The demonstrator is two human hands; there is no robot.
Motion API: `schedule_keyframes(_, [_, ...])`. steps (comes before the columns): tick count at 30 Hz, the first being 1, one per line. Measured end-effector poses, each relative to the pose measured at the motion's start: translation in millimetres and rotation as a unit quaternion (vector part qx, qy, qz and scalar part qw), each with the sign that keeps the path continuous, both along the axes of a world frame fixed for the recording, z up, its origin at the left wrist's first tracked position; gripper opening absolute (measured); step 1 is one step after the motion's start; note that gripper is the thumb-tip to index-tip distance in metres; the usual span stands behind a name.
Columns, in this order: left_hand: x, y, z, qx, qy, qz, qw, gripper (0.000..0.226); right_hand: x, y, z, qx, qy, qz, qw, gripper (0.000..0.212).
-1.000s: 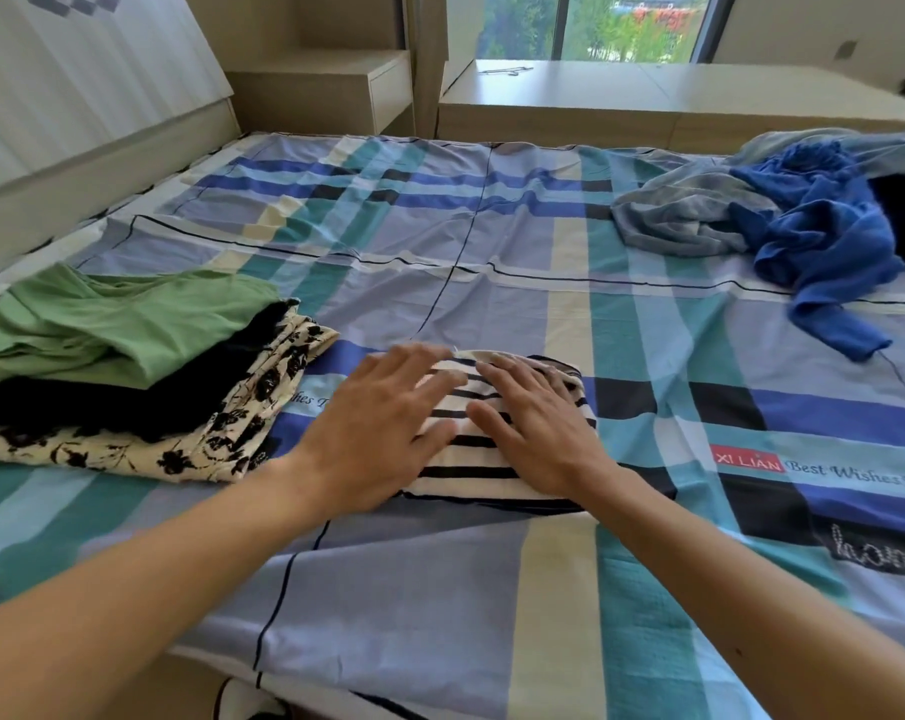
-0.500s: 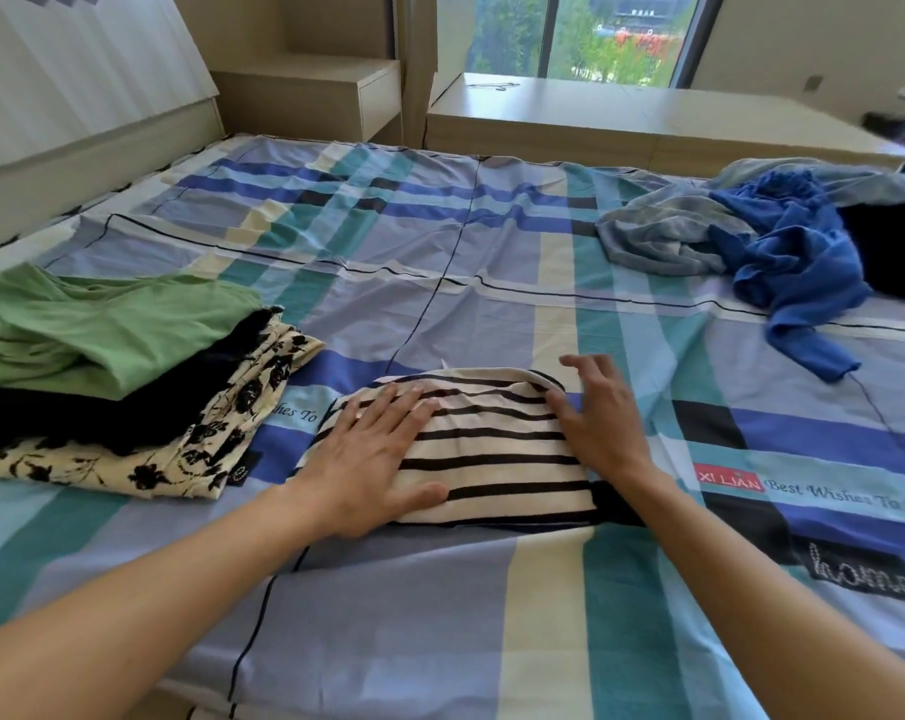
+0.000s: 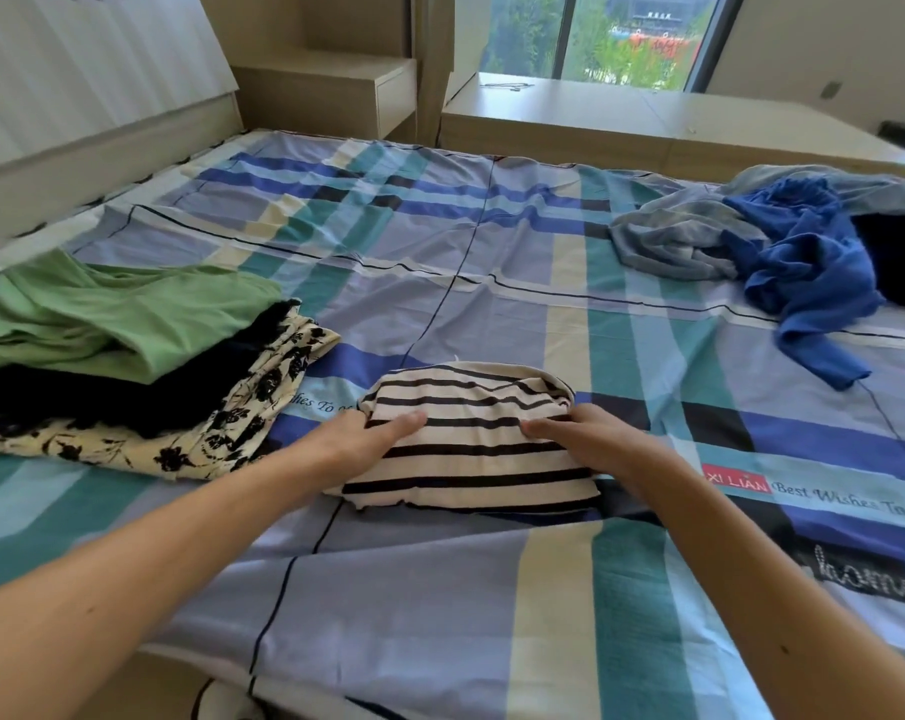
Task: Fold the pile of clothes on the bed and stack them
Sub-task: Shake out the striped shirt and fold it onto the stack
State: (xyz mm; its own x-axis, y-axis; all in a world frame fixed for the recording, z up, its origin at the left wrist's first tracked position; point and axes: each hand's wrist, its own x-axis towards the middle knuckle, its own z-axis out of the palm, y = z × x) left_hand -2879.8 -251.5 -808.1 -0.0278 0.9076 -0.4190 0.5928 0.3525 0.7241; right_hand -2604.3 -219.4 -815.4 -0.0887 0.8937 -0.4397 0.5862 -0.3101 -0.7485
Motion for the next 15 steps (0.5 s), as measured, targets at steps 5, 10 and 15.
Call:
schedule_keyframes(5, [4.6, 3.3, -0.3, -0.076, -0.250, 0.070, 0.963, 0.044, -4.5, -13.9, 8.1, -0.060, 0.226, -0.069, 0.970, 0.027])
schedule_keyframes(10, [9.9, 0.2, 4.2, -0.099, -0.300, 0.077, 0.946, 0.047, -7.1, -22.6, -11.6, -0.059, 0.252, -0.145, 0.955, 0.046])
schedule_keyframes(15, [-14.0, 13.9, 51.8, -0.015, -0.306, 0.073, 0.949, 0.037, -36.8, -17.9, 24.2, 0.045, 0.304, -0.151, 0.940, 0.043])
